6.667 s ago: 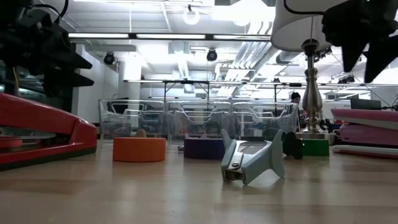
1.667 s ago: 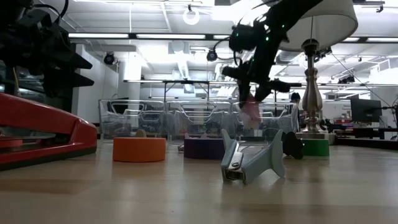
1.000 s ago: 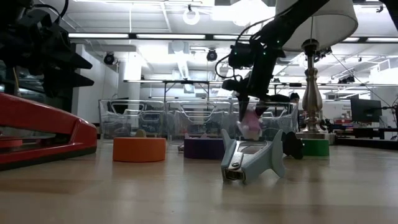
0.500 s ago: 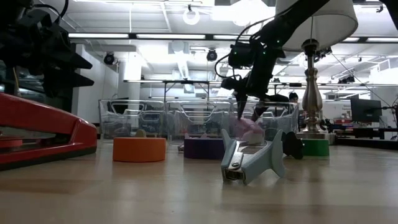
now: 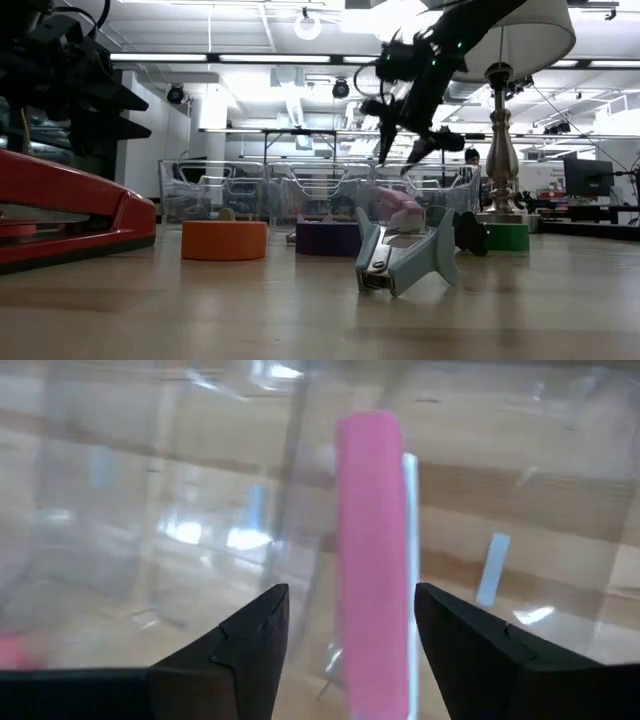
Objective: Pick and place Stapler, Stapler remover, tape
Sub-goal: Put the green tape into the middle transparent bin
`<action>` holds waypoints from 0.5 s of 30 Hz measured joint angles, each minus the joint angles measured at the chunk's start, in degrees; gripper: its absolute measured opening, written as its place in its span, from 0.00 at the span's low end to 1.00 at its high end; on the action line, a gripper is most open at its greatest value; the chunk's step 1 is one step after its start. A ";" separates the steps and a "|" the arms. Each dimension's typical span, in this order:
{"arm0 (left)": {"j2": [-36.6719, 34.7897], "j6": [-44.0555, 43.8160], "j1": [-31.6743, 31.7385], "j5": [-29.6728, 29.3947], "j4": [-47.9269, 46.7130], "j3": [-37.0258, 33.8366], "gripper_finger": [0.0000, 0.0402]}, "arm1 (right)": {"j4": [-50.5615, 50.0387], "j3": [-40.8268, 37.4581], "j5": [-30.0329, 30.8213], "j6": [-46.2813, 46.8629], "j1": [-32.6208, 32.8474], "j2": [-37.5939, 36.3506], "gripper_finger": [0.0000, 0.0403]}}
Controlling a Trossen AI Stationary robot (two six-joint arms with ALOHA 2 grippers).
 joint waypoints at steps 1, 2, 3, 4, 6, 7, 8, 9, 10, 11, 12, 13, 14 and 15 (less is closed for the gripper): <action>-0.01 -0.01 0.00 0.00 0.00 0.02 0.57 | -0.25 0.00 -0.16 0.00 0.54 -0.73 0.52; -0.01 -0.01 0.01 0.00 0.00 0.01 0.57 | -0.58 -0.01 -0.21 -0.01 1.16 -1.39 0.52; 0.00 -0.01 0.01 0.00 0.00 0.01 0.57 | -0.81 -0.03 -0.25 0.00 1.82 -2.10 0.52; 0.00 -0.01 0.01 0.00 0.00 0.00 0.57 | -1.00 -0.04 -0.20 0.00 2.48 -2.91 0.52; 0.00 -0.02 0.00 0.00 0.00 0.01 0.57 | -1.84 -0.04 -0.26 -0.02 3.94 -4.41 0.52; -0.02 -0.02 -0.01 0.00 0.00 0.02 0.57 | -2.56 -0.04 -0.27 -0.02 4.66 -5.14 0.52; -0.02 0.00 -0.01 0.00 0.00 0.00 0.57 | -3.37 -0.04 -0.27 -0.02 5.48 -5.67 0.52; -0.01 0.00 0.00 0.00 0.00 0.01 0.57 | -3.97 -0.04 -0.27 -0.02 6.24 -6.22 0.52; -0.02 -0.02 0.01 0.00 0.00 0.00 0.57 | -4.66 -0.04 -0.25 0.00 6.96 -6.80 0.52; -0.02 -0.01 0.00 0.00 0.00 0.02 0.57 | -5.32 -0.04 -0.25 0.20 7.72 -7.37 0.52; 0.00 -0.01 0.00 0.00 0.00 0.02 0.57 | -5.78 -0.04 -0.29 0.24 8.49 -7.93 0.52; -0.01 -0.01 0.01 0.00 0.00 0.02 0.57 | -6.11 -0.04 -0.39 0.03 9.27 -8.56 0.52; 0.00 0.00 0.01 0.00 0.00 0.00 0.57 | -6.37 -0.04 -0.53 -0.85 10.10 -9.06 0.52; -0.02 -0.02 -0.01 0.00 0.00 0.02 0.57 | -6.69 -0.04 -0.62 -2.10 11.03 -9.54 0.52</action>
